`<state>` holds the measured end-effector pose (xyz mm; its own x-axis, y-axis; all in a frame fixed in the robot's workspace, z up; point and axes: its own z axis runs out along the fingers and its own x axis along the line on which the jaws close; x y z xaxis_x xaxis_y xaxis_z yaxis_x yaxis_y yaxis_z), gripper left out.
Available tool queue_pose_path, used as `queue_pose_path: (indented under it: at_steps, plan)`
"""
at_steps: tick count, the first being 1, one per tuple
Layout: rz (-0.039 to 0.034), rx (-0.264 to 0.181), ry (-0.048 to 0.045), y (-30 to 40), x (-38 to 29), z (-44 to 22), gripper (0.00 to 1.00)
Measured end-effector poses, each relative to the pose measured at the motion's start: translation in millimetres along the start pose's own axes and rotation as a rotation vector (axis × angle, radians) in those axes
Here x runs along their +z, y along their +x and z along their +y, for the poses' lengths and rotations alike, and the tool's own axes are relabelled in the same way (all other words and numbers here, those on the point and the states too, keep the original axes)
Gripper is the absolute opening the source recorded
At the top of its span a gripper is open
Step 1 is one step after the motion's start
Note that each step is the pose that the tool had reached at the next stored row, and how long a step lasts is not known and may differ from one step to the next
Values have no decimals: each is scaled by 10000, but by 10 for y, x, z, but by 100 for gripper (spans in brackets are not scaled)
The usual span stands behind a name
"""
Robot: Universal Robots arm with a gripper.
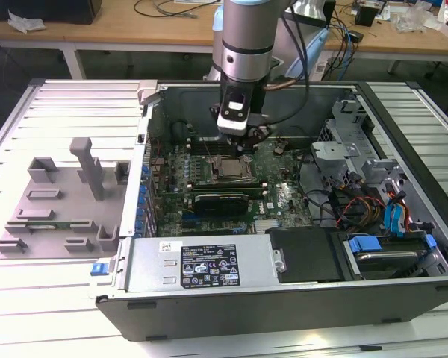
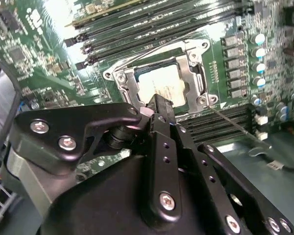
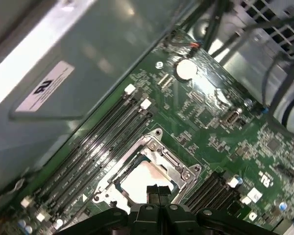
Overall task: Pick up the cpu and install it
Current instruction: 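Close the cpu cover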
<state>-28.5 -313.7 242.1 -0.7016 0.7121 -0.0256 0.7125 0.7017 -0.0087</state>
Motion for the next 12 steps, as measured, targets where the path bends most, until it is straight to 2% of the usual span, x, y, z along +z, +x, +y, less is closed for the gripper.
queue_pose_path:
  at_steps: [5,7,11,12]
  plan:
    - [-18,-1205,-23,0,1,0,11]
    - [-31,-2026,-38,0,1,0,11]
    - [-44,-3236,-68,0,3,0,11]
    - [-48,-3656,-79,0,4,0,11]
